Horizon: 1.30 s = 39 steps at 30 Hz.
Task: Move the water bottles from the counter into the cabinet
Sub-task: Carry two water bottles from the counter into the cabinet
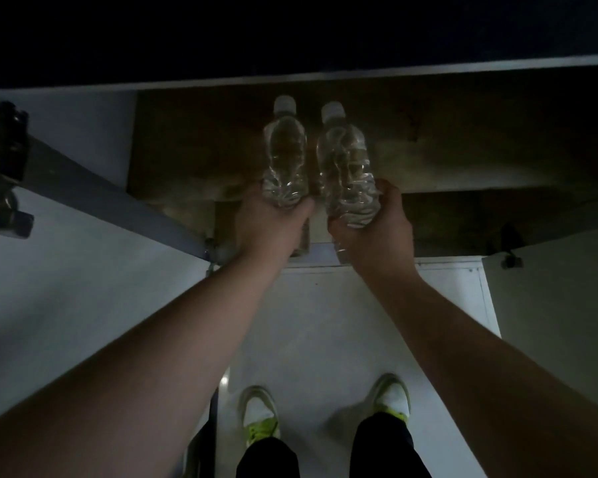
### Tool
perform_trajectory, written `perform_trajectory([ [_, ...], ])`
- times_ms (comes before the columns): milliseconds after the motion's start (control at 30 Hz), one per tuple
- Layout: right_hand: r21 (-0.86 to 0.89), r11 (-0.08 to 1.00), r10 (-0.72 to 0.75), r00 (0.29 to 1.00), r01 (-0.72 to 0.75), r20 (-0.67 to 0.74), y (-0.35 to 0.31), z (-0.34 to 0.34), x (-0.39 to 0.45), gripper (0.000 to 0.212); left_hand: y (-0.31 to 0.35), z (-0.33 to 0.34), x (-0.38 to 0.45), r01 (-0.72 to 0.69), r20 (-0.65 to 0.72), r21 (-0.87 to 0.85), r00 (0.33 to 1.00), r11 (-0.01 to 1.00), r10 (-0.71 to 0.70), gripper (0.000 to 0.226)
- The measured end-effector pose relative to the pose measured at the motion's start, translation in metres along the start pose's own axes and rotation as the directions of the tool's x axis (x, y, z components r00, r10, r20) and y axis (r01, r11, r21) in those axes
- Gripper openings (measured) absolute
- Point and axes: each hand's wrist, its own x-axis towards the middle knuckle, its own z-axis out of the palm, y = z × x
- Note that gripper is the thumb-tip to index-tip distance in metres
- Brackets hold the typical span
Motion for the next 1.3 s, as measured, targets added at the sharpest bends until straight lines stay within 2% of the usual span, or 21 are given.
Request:
perform_trajectory([
  [67,-0.089,0.995,-0.049,0.999,0.047,-0.018,-0.003,0.005,0.007,0.074,0.002,0.000,0.008,-0.043,-0.029,0.031,0.999,0.999,0.044,0.023],
  [167,-0.208,0.972,-0.117,0.993,0.108,-0.034,-0.010,0.014,0.020,0.071,0.007,0.001,0.021,-0.073,-0.039,0.079,0.996,0.994,0.076,0.016],
  [267,-0.206,0.970,-0.136,0.991,0.131,-0.010,-0.019,0.019,0.033,0.069,0.010,0.000,0.032,-0.032,-0.051,0.122,0.998,0.992,0.039,0.030],
  [367,-0.183,0.963,-0.192,0.981,0.196,0.036,-0.020,0.015,0.039,0.066,0.011,-0.004,0.033,-0.091,-0.088,0.168,0.990,0.982,0.107,0.053],
  [433,-0.142,0.967,-0.201,0.976,0.211,0.080,-0.016,0.008,0.038,0.070,0.007,-0.009,0.031,-0.146,-0.032,0.123,0.988,0.982,0.151,0.064],
  [533,-0.032,0.979,-0.191,0.968,0.199,0.162,-0.010,-0.004,0.031,0.084,-0.005,-0.019,0.023,-0.217,0.130,0.084,0.970,0.972,0.206,0.074],
  [600,-0.012,0.975,-0.217,0.955,0.224,0.204,-0.004,-0.011,0.025,0.086,-0.014,-0.026,0.016,-0.245,0.224,0.058,0.948,0.968,0.227,0.085],
  [700,-0.078,0.964,-0.232,0.946,0.255,0.225,0.007,-0.016,0.011,0.089,-0.021,-0.034,0.012,-0.276,0.270,0.043,0.928,0.960,0.254,0.097],
  [767,-0.161,0.945,-0.252,0.948,0.284,0.194,0.014,-0.015,0.002,0.089,-0.024,-0.038,0.011,-0.314,0.286,0.089,0.917,0.945,0.278,0.095],
  [900,-0.223,0.930,-0.281,0.956,0.292,0.080,0.016,-0.012,0.000,0.078,-0.026,-0.045,0.009,-0.454,0.236,0.237,0.885,0.859,0.402,0.074],
  [1033,-0.271,0.902,-0.345,0.938,0.337,0.017,0.009,0.003,0.011,0.076,-0.021,-0.040,0.010,-0.571,0.210,0.373,0.820,0.731,0.533,0.061],
  [1133,-0.296,0.884,-0.382,0.924,0.362,-0.008,0.004,0.019,0.024,0.077,-0.018,-0.034,0.021,-0.569,0.189,0.460,0.813,0.682,0.551,0.057],
  [1300,-0.263,0.872,-0.434,0.901,0.412,-0.025,-0.005,0.035,0.045,0.072,-0.012,-0.027,0.047,-0.598,0.176,0.570,0.758,0.563,0.628,0.059],
])
